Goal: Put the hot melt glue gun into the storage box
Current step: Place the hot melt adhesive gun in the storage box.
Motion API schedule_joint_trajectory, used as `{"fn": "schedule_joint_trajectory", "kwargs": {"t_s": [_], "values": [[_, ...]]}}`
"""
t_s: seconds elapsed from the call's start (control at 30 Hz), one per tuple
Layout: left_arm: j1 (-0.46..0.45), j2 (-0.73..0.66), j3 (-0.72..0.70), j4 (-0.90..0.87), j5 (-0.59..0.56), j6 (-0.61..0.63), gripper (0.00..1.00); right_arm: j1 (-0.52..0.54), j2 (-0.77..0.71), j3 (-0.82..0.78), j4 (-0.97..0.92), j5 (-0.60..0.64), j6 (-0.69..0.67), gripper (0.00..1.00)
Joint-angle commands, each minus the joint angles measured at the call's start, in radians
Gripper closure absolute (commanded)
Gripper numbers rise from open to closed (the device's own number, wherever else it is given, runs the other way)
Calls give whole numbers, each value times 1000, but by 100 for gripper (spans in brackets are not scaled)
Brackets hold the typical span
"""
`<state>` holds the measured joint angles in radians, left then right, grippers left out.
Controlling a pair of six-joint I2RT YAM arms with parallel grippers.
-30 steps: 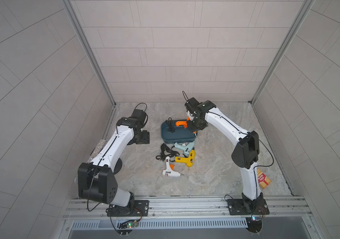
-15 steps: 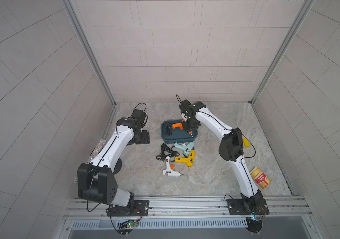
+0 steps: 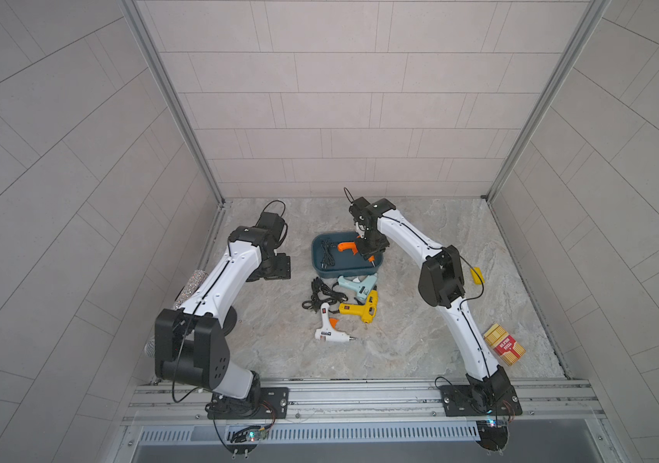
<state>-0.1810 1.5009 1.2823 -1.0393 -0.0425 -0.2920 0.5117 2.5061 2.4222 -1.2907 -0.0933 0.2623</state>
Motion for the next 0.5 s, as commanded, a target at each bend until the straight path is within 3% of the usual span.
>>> {"fn": "schedule_joint_trajectory", "kwargs": {"t_s": [0.0,0.27,0.47], "values": [[5,12,26,-11,1,1,20,-1,19,28,-19,-11,9,73],[6,16,31,-15,-1,2,20,0,-10,24,-36,-6,12,44],[5,13,26,-20,3,2,20,1,-139,21,-50,31,14,43]]}}
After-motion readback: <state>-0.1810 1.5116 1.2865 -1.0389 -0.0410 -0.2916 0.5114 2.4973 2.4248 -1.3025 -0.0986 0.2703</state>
